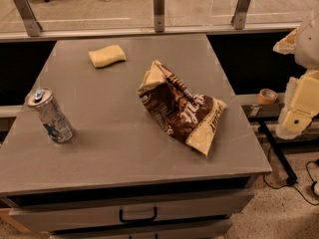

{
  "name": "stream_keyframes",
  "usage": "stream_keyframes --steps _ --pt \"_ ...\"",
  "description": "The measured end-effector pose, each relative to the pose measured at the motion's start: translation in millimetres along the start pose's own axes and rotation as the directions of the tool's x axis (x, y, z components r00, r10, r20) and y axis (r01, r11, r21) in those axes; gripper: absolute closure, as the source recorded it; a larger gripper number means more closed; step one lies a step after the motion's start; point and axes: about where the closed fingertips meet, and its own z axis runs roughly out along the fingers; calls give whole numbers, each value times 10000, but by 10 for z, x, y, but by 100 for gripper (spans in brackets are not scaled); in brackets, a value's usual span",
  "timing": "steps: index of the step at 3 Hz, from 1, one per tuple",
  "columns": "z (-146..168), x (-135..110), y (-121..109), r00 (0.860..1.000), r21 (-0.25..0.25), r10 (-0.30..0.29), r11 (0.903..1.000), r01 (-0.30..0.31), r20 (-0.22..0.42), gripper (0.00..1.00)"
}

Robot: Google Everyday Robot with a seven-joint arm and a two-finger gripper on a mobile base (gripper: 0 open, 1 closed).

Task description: Move brown chip bag near sponge

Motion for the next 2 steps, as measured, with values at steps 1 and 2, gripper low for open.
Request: stream_keyframes --steps 1,2 --pt "0 0 0 10000 0 1 10000 -1 1 0" --pt "-9 -15 -12 9977 112 464 9988 -470 492 0"
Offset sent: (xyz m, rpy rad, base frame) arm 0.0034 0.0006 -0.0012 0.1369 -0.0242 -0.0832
